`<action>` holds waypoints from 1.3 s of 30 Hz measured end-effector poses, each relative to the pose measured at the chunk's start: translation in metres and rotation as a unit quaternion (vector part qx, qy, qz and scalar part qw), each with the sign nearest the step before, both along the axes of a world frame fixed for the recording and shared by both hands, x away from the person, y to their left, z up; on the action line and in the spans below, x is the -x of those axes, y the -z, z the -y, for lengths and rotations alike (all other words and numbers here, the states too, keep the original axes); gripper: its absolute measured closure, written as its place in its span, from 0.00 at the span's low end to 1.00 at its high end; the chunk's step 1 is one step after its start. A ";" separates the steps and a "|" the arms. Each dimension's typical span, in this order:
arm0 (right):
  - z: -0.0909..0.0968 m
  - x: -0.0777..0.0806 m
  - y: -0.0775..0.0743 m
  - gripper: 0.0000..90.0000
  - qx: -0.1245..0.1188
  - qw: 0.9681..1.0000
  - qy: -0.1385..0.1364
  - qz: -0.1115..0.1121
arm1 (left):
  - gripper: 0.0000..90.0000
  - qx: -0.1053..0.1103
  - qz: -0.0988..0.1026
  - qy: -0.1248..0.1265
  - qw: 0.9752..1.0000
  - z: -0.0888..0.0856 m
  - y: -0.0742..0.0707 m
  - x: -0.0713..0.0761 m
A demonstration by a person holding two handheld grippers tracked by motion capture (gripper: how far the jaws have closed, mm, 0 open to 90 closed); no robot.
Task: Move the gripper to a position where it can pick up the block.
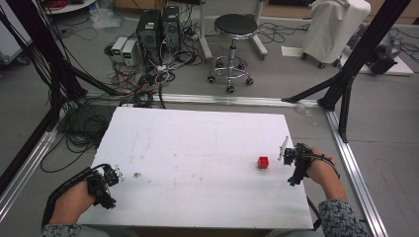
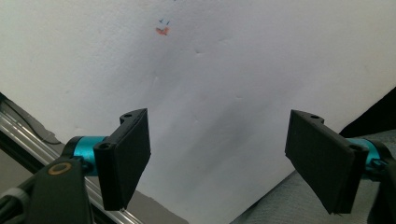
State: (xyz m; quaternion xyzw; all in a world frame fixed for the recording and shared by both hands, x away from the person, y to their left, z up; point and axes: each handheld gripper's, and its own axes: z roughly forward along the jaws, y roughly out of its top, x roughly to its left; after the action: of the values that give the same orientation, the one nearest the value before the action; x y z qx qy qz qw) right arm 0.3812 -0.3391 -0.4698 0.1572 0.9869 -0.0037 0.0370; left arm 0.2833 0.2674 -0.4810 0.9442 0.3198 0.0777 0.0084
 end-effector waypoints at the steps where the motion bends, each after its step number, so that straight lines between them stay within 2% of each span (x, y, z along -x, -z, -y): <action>1: 0.000 -0.002 0.000 0.01 0.000 1.000 -0.004 -0.003 | 0.25 -0.001 -0.002 0.000 1.000 0.000 0.000 0.000; 2: 0.001 -0.007 0.001 0.01 0.009 0.999 -0.030 0.001 | 0.25 -0.002 -0.001 0.001 1.000 0.001 0.001 0.000; 5: 0.001 -0.010 0.002 0.01 0.011 0.999 -0.036 -0.005 | 0.25 -0.002 0.000 0.003 1.000 0.001 0.000 -0.001; 6: 0.003 -0.016 0.004 0.01 0.010 0.999 -0.046 -0.009 | 0.25 -0.002 0.000 0.003 1.000 0.001 0.000 -0.001; 11: 0.002 -0.025 0.005 0.01 0.018 0.998 -0.062 0.000 | 0.25 -0.002 0.000 0.001 1.000 0.000 0.000 -0.001; 14: 0.000 -0.027 0.004 0.01 0.015 0.998 -0.064 -0.005 | 0.25 -0.005 0.001 0.002 1.000 0.000 0.001 -0.001; 17: -0.008 -0.033 0.002 0.01 0.024 0.997 -0.079 0.008 | 0.25 -0.006 -0.002 0.004 1.000 0.002 0.002 -0.001; 23: -0.024 -0.040 0.003 0.01 0.022 0.995 -0.098 0.016 | 0.25 -0.006 0.000 0.005 1.000 0.003 0.002 -0.001; 26: -0.034 -0.044 0.005 0.01 0.021 0.993 -0.112 0.015 | 0.25 -0.006 -0.001 0.004 1.000 0.002 0.002 -0.001; 30: -0.045 -0.048 0.009 0.01 0.018 0.991 -0.131 -0.002 | 0.25 -0.004 0.000 0.005 1.000 0.003 0.002 0.000; 31: -0.048 -0.050 0.010 0.01 0.021 0.990 -0.137 -0.001 | 0.25 -0.004 -0.001 0.006 1.000 0.003 0.002 0.000; 34: -0.056 -0.055 0.012 0.01 0.019 0.990 -0.142 0.001 | 0.25 -0.004 -0.002 0.006 1.000 0.002 0.002 0.000; 39: -0.066 -0.059 0.019 0.01 0.019 0.989 -0.147 -0.010 | 0.25 -0.003 -0.001 0.005 1.000 0.001 0.001 0.000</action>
State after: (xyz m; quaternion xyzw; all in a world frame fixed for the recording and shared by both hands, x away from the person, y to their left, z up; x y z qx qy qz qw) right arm 0.4405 -0.2732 -0.4884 0.0094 0.9993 -0.0186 0.0304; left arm 0.2829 0.2666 -0.4822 0.9459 0.3150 0.0779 0.0058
